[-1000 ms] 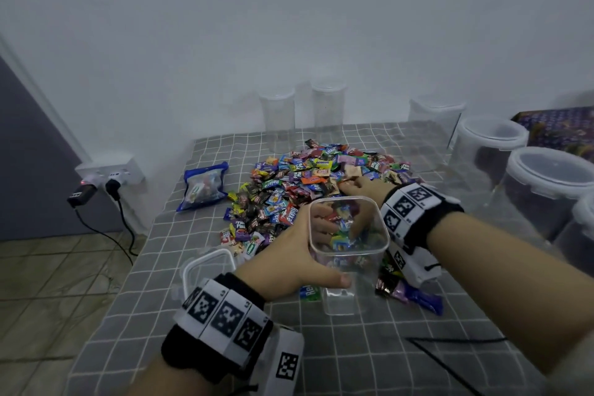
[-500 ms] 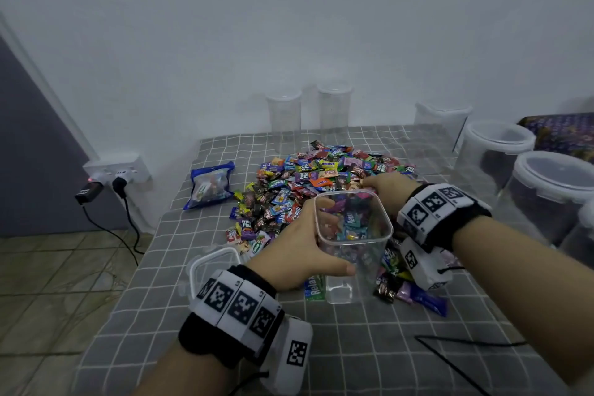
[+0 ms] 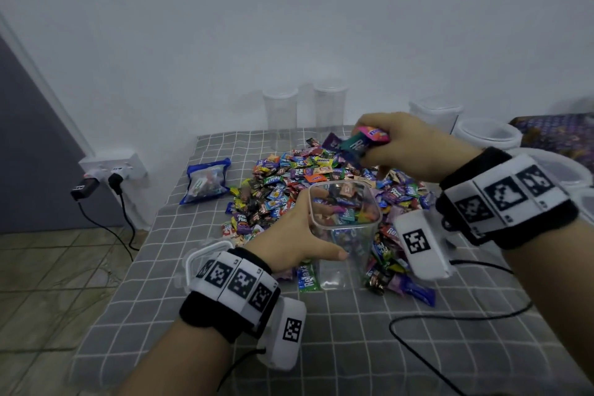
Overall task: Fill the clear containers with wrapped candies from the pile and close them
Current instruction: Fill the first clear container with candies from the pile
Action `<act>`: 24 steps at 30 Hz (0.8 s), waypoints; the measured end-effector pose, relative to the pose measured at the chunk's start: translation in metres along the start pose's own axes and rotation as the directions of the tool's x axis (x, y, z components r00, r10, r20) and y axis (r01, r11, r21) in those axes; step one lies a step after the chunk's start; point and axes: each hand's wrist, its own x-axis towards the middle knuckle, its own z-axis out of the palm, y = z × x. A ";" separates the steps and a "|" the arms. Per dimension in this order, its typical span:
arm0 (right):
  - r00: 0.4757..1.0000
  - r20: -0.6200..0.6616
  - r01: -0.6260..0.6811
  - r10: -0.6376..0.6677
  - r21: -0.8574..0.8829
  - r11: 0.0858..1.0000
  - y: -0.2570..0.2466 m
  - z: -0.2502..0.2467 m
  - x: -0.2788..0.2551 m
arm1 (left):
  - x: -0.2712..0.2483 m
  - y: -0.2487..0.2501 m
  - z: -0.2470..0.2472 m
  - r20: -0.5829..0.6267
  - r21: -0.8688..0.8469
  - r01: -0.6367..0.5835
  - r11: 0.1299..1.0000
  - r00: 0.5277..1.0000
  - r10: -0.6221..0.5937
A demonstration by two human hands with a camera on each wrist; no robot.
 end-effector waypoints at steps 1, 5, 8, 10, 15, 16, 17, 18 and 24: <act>0.999 0.039 0.009 -0.008 -0.012 1.000 -0.005 0.002 -0.004 | 0.000 0.000 0.000 -0.001 -0.004 -0.002 1.000 1.000 0.002; 0.977 0.213 0.044 0.020 -0.292 0.956 -0.015 0.017 -0.013 | -0.001 -0.003 0.001 -0.005 -0.014 -0.007 1.000 1.000 0.007; 0.973 0.230 0.074 0.036 -0.453 0.889 -0.018 0.026 -0.013 | -0.001 -0.003 0.001 -0.008 -0.032 -0.020 0.999 1.000 0.020; 0.973 0.224 0.070 0.045 -0.482 0.873 -0.019 0.030 -0.014 | -0.001 -0.002 0.001 -0.003 -0.035 -0.021 0.999 1.000 0.021; 0.978 0.207 0.075 0.028 -0.474 0.877 -0.023 0.037 -0.015 | -0.002 -0.003 0.001 -0.014 -0.033 -0.022 0.999 1.000 0.022; 0.978 0.207 0.070 0.030 -0.458 0.886 -0.023 0.037 -0.014 | -0.002 -0.003 0.001 -0.012 -0.030 -0.025 0.999 1.000 0.024; 0.977 0.213 0.073 0.026 -0.446 0.892 -0.024 0.038 -0.014 | -0.002 -0.003 0.000 -0.007 -0.026 -0.022 0.999 1.000 0.021; 0.975 0.220 0.071 0.031 -0.440 0.895 -0.024 0.039 -0.013 | -0.002 -0.002 0.000 -0.003 -0.025 -0.017 1.000 1.000 0.017; 0.979 0.204 0.063 0.019 -0.389 0.919 -0.022 0.040 -0.015 | -0.001 -0.004 -0.001 0.012 -0.051 -0.005 0.999 1.000 0.005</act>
